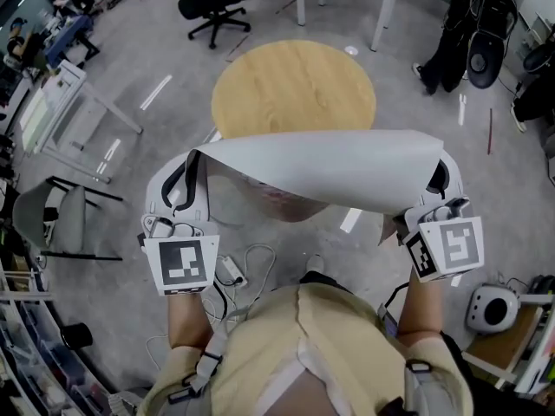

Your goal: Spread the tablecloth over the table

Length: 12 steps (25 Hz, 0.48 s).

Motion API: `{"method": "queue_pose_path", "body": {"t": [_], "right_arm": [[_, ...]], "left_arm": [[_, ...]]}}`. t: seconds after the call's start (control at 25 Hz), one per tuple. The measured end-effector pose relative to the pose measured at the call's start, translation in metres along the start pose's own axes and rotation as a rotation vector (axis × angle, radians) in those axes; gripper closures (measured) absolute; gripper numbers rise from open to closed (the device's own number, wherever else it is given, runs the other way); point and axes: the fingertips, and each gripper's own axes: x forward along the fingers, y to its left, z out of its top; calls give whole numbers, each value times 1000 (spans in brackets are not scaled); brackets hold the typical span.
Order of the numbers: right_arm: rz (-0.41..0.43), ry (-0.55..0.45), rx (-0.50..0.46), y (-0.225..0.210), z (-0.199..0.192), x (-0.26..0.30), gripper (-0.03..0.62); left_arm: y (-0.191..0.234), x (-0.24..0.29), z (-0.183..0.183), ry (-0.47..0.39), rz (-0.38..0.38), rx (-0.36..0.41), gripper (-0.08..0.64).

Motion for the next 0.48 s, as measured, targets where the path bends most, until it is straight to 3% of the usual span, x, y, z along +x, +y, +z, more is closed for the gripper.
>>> {"method": "queue_pose_path", "body": {"t": [0.48], "right_arm": [[53,-84,-15,-52,6,65,580]], "left_arm": [[15,61,27,-3,98,38,552]]}}
